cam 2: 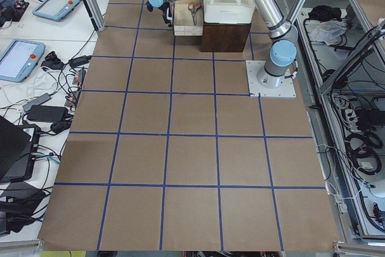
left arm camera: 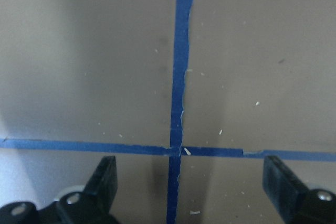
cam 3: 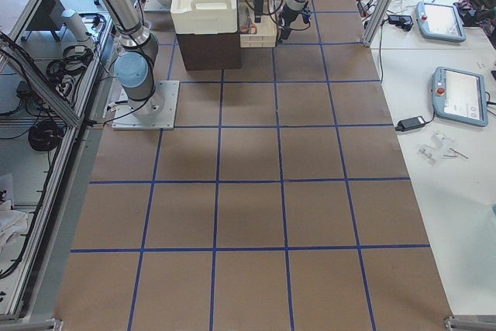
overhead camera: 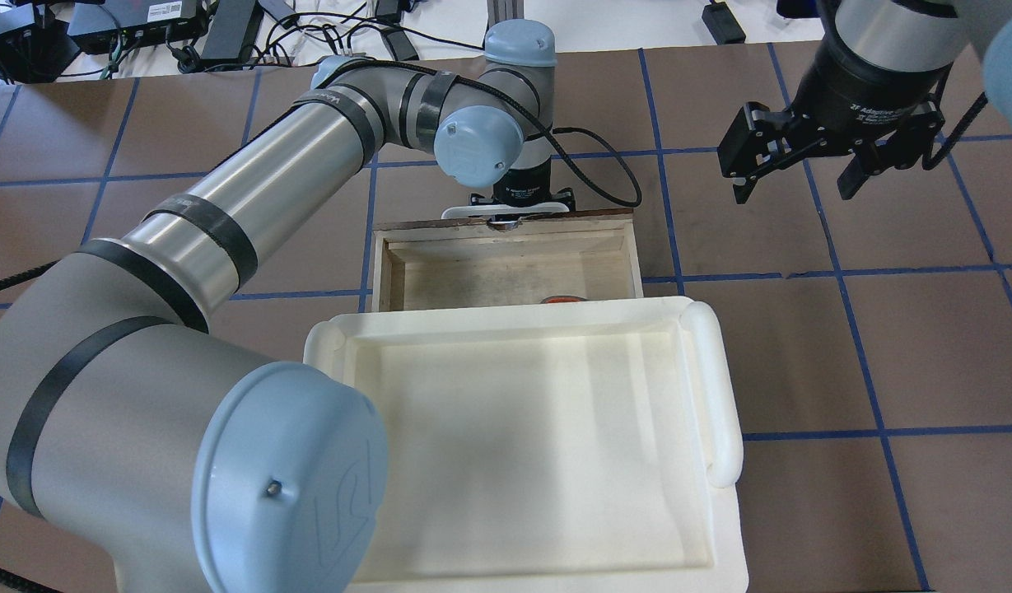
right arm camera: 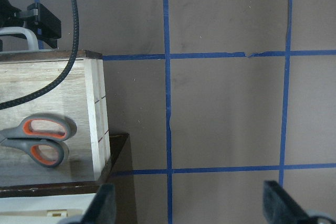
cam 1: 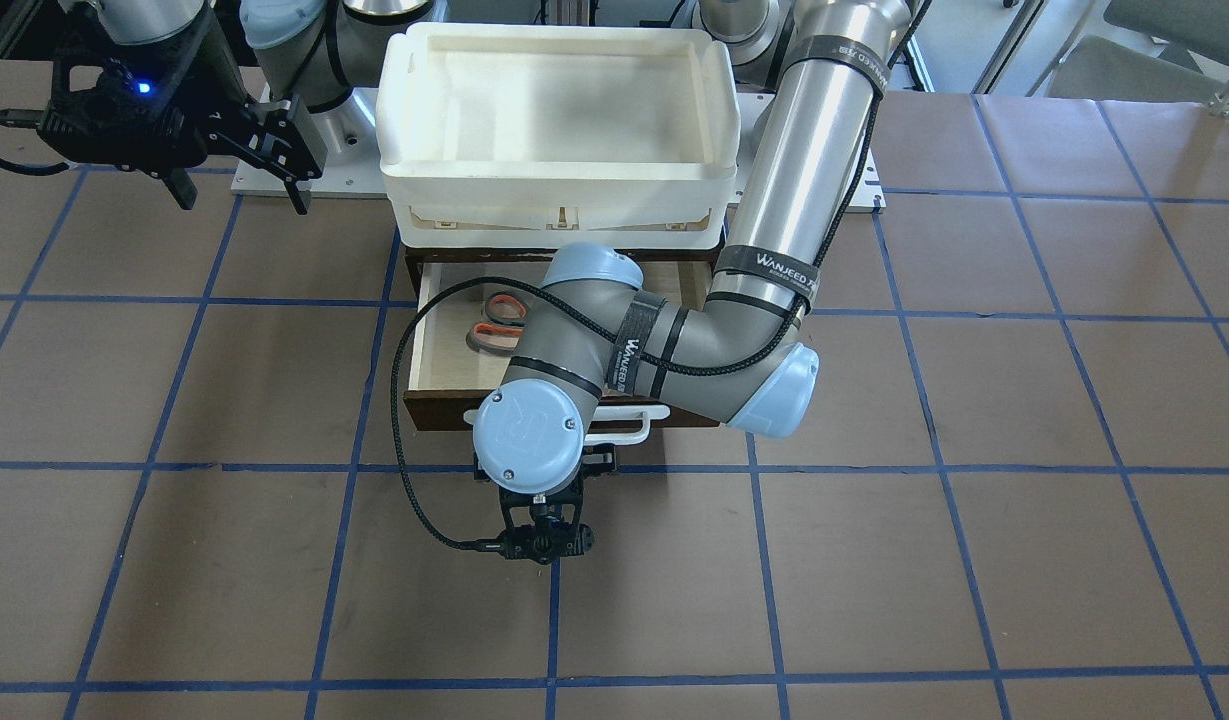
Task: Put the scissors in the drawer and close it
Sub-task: 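Push the drawer shut with the left gripper toward the box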
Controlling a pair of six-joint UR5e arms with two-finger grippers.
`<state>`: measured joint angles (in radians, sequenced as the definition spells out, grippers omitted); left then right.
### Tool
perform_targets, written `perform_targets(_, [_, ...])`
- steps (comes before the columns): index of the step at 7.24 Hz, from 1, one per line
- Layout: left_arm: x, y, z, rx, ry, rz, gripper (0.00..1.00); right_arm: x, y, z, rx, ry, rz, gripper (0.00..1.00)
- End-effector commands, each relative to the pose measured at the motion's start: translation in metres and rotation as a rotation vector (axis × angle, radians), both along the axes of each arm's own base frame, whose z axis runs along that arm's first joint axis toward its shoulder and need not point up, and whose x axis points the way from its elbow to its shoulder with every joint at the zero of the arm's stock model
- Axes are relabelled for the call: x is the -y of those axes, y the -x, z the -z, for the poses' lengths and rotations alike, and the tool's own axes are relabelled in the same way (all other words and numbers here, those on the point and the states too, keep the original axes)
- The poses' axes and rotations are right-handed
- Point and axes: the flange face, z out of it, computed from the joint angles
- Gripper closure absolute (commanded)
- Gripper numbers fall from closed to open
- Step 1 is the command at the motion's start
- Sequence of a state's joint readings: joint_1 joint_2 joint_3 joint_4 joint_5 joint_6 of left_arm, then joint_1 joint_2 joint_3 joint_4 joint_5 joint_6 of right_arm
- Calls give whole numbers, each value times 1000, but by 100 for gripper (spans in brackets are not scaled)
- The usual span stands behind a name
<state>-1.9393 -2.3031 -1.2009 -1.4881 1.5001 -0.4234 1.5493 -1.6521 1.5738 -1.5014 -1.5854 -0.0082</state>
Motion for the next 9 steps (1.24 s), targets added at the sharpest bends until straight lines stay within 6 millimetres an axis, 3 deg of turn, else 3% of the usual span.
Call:
perform_targets(1, [-15, -1, -13, 9, -23, -5, 0, 0, 0, 0, 2, -1, 0, 0])
perform_targets(2, [-22, -4, -9, 14, -34, -5, 0, 0, 0, 0, 1, -1, -1, 0])
perform_targets(5, [-27, -3, -20, 10, -24, -4, 0, 0, 0, 0, 2, -1, -6, 0])
perform_targets(9, [-77, -5, -20, 32, -77, 24, 0, 0, 0, 0, 2, -1, -4, 0])
